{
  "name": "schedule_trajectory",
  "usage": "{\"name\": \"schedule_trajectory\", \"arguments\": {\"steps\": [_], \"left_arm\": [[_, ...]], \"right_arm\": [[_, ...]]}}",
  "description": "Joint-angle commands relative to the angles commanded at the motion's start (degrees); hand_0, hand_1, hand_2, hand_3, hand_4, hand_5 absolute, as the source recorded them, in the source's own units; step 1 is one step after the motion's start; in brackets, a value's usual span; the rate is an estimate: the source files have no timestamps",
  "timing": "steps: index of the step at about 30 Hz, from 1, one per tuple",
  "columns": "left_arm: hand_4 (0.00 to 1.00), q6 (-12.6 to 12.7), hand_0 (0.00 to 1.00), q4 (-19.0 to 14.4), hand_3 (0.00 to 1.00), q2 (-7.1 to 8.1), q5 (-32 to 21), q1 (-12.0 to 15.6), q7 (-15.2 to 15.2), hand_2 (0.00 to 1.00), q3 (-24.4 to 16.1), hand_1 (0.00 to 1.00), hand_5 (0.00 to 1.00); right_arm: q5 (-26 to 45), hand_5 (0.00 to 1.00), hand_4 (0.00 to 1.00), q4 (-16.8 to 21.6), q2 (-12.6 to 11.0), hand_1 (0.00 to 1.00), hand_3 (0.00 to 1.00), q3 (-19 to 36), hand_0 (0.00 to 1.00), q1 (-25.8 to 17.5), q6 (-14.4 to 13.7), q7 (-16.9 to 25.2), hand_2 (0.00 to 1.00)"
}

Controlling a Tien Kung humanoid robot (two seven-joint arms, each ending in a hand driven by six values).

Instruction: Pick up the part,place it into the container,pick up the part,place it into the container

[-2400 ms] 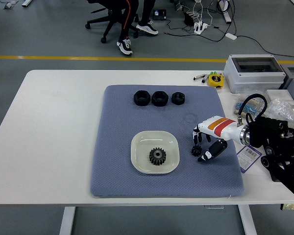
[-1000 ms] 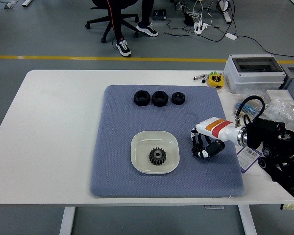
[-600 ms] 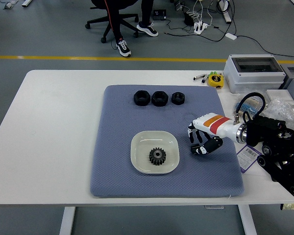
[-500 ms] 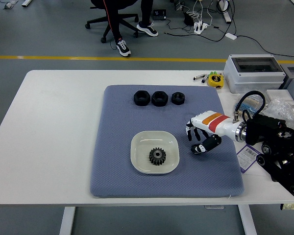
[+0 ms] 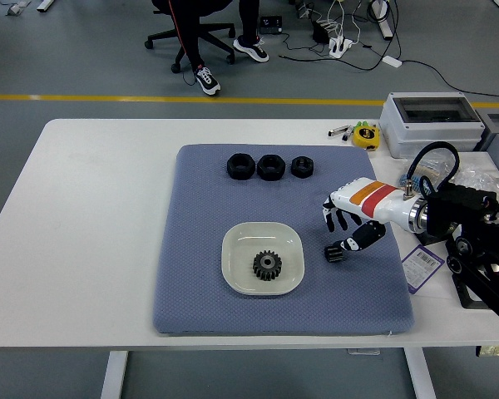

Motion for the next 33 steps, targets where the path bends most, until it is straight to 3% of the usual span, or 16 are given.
{"name": "schedule_trajectory", "arguments": {"steps": [4,5,16,17,22,23,33], "left_arm": [[0.632,-0.1,0.704,0.0,0.555,-0.06,0.2,-0.2,0.0,0.642,0.0,0.684,0.573],[0.631,-0.1,0.704,0.0,0.555,-0.10,0.2,-0.3,0.0,0.642,0.1,0.691,0.571],[0.633,0.0,0.704,0.0,0.555,-0.05,-0.2,-0.4,-0.1,0.642,0.1,0.688,0.573],[0.633,0.0,0.704,0.0,0.555,-0.06,-0.2,-0.4,-0.1,0.642,0.2,0.682,0.573],[0.633,0.0,0.704,-0.1,0.555,-0.07,-0.3,-0.6,-0.1,0.642,0.3,0.682,0.573],[0.633,0.0,0.704,-0.1,0.555,-0.08,-0.4,-0.6,-0.1,0.642,0.4,0.682,0.574],[0.632,0.0,0.704,0.0,0.555,-0.09,-0.5,-0.6,-0.1,0.641,0.4,0.682,0.573]], "right_arm": [[-1.2,0.272,0.861,-0.5,0.1,0.433,0.631,-0.7,0.315,0.2,0.4,0.0,0.575],[-1.3,0.286,0.914,-0.8,0.2,0.496,0.724,-1.0,0.355,0.1,0.3,0.0,0.686],[-1.4,0.293,0.906,-2.1,1.0,0.491,0.721,-2.3,0.351,0.2,-0.1,0.0,0.687],[-1.4,0.264,0.825,-2.5,1.2,0.464,0.654,-2.5,0.333,0.2,-0.4,0.0,0.655],[-1.2,0.264,0.825,-4.4,1.8,0.464,0.654,-3.0,0.333,0.1,-1.8,0.0,0.655],[-1.3,0.249,0.807,-4.8,1.9,0.444,0.588,-3.1,0.315,0.1,-2.0,0.0,0.592],[-0.9,0.238,0.792,-7.3,2.1,0.430,0.556,-4.0,0.309,-0.5,-2.3,0.1,0.562]]}}
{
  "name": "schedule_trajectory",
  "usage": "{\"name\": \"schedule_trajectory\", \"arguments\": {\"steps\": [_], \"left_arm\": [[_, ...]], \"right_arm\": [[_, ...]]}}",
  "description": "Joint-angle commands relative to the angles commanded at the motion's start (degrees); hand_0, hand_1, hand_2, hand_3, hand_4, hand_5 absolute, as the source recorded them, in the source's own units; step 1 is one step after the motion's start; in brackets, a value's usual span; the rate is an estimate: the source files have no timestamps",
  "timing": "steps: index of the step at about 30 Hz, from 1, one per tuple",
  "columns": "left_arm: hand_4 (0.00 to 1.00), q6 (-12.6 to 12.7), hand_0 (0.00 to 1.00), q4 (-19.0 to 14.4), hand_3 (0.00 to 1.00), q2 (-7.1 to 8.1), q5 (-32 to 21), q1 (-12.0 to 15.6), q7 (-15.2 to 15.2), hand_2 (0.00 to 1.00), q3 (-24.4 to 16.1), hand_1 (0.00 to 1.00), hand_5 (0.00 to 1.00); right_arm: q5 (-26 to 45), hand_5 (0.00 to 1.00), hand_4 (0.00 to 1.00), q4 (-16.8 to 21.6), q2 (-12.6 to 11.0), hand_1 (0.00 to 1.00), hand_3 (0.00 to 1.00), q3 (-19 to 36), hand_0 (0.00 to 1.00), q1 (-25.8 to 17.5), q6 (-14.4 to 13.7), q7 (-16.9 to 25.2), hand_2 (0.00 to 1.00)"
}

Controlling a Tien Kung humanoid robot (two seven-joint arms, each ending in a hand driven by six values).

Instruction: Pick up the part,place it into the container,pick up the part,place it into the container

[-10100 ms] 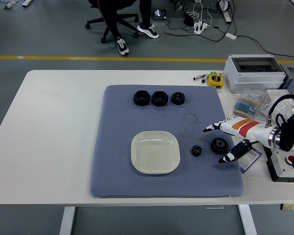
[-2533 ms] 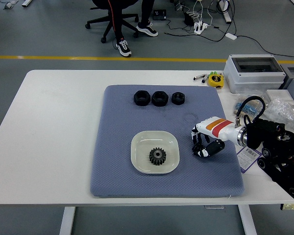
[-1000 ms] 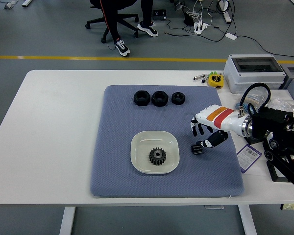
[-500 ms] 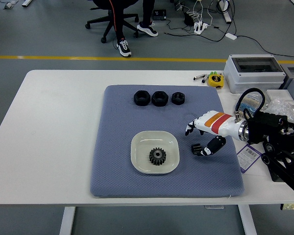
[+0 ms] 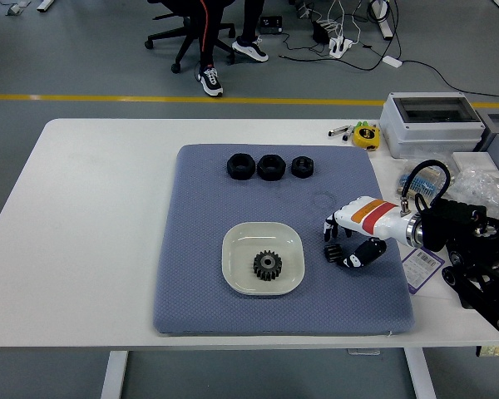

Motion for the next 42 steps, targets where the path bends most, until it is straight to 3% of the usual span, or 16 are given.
{"name": "schedule_trajectory", "arguments": {"steps": [7,8,13,14,20,42], "left_arm": [[0.632,0.0,0.704,0.0,0.555,-0.06,0.0,-0.1,0.0,0.642,0.0,0.681,0.573],[0.632,0.0,0.704,0.0,0.555,-0.06,-0.1,-0.1,0.0,0.642,0.1,0.682,0.572],[0.632,0.0,0.704,0.0,0.555,-0.05,-0.1,-0.2,0.0,0.642,0.1,0.682,0.572],[0.632,0.0,0.704,0.0,0.555,-0.05,-0.1,-0.2,0.0,0.642,0.1,0.682,0.573],[0.632,0.0,0.704,0.0,0.555,-0.08,0.0,-0.1,0.0,0.643,0.0,0.681,0.572],[0.632,0.1,0.704,0.0,0.556,-0.11,-0.3,0.1,0.0,0.643,0.1,0.681,0.572]], "right_arm": [[0.5,0.235,0.786,-0.1,0.1,0.428,0.544,-0.1,0.304,-0.1,-0.3,0.1,0.551],[0.7,0.224,0.739,-0.1,0.2,0.396,0.511,-0.1,0.264,-0.1,-0.5,0.1,0.505],[1.6,0.224,0.739,0.0,0.2,0.396,0.511,-0.3,0.264,-0.2,-0.9,0.1,0.505],[1.8,0.223,0.707,0.0,0.2,0.362,0.488,-0.3,0.215,-0.2,-0.9,0.1,0.464],[2.3,0.227,0.684,-0.3,0.5,0.329,0.472,-0.5,0.187,-0.2,-1.3,0.2,0.438],[5.6,0.244,0.662,0.1,0.1,0.298,0.469,0.0,0.158,-0.4,-2.0,0.4,0.419]]}}
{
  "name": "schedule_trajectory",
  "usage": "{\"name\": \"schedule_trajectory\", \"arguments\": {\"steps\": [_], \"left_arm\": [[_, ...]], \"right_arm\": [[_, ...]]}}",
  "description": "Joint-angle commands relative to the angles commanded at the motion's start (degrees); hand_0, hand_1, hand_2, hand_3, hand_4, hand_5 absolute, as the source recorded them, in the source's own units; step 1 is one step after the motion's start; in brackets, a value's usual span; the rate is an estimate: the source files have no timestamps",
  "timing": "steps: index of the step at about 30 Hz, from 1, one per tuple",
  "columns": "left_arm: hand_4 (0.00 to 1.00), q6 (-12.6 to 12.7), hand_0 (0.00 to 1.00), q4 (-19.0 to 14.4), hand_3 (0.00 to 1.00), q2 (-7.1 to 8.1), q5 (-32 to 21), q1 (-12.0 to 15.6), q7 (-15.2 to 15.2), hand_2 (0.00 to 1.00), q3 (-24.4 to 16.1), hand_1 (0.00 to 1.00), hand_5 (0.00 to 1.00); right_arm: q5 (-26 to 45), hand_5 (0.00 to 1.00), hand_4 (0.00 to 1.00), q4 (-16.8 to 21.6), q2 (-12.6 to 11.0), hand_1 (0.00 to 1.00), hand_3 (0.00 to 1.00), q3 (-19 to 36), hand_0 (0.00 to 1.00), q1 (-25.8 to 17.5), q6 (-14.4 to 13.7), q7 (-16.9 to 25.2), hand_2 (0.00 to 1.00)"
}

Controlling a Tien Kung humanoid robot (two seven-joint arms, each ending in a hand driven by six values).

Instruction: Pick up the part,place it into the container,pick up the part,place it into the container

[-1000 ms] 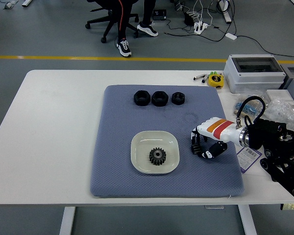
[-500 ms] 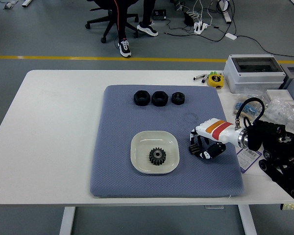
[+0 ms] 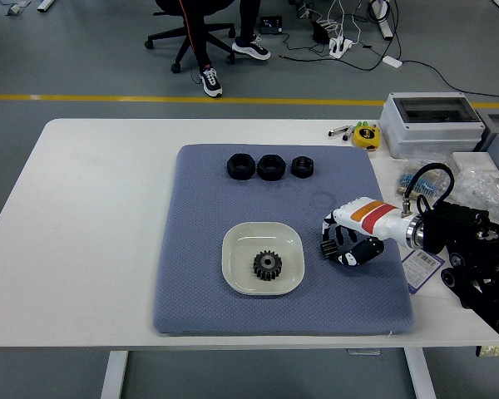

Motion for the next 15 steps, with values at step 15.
{"name": "schedule_trajectory", "arguments": {"steps": [15], "left_arm": [[0.633,-0.1,0.704,0.0,0.555,0.00,0.3,0.3,0.0,0.643,-0.1,0.683,0.573]], "right_arm": [[1.2,0.261,0.656,5.6,0.9,0.293,0.473,3.8,0.158,-0.1,0.1,-0.2,0.419]]}}
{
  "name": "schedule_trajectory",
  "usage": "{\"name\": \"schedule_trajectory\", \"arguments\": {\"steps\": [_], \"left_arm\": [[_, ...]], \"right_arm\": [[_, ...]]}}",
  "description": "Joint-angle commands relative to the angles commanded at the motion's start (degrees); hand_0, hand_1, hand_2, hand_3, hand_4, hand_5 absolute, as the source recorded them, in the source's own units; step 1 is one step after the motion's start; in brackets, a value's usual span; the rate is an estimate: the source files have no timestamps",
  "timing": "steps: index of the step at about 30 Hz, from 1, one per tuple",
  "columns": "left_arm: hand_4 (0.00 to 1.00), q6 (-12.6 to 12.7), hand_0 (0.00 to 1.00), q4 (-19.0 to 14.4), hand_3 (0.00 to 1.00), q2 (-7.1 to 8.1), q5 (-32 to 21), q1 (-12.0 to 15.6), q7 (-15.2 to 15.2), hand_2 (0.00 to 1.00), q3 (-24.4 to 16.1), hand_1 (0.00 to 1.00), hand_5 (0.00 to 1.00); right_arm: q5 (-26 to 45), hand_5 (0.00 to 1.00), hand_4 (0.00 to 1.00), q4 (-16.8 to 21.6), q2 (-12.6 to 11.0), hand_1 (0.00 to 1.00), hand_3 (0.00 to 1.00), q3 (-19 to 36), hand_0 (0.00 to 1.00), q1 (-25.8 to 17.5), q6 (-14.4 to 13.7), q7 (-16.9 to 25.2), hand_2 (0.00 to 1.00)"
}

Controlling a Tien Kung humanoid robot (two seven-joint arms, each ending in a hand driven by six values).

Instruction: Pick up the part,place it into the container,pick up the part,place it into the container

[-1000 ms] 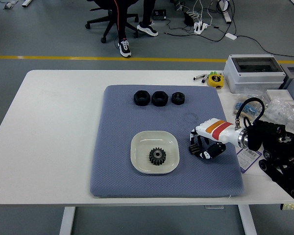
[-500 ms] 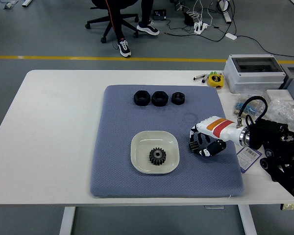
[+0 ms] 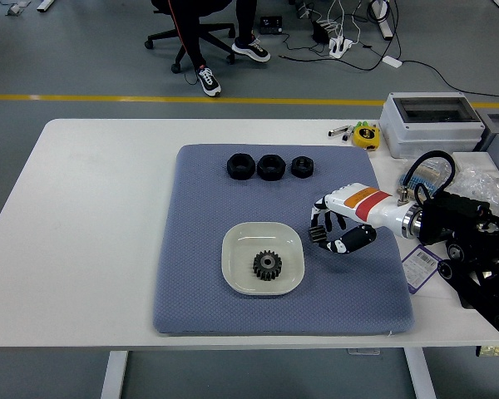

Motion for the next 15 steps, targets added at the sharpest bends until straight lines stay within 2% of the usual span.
{"name": "schedule_trajectory", "arguments": {"steps": [4,10,11,15], "left_arm": [[0.633,-0.1,0.704,0.0,0.555,-0.02,0.2,0.0,0.0,0.643,-0.1,0.683,0.573],[0.633,-0.1,0.704,0.0,0.556,0.10,0.5,-0.1,0.0,0.642,-0.2,0.684,0.573],[0.632,-0.1,0.704,0.0,0.556,0.13,0.5,-0.1,0.0,0.643,-0.2,0.671,0.572],[0.632,-0.1,0.704,0.0,0.556,0.20,0.5,-0.2,0.1,0.643,-0.3,0.671,0.572]], "right_arm": [[0.4,0.261,0.656,1.7,1.5,0.293,0.473,-0.8,0.158,0.7,-0.1,0.0,0.419],[0.6,0.265,0.660,1.7,4.0,0.305,0.475,-2.9,0.165,2.5,-0.1,-0.6,0.427],[0.6,0.261,0.693,1.7,4.4,0.344,0.492,-3.2,0.191,2.9,0.1,-0.8,0.457],[-0.1,0.261,0.693,0.8,5.8,0.344,0.492,-4.4,0.191,3.8,1.2,-1.0,0.457]]}}
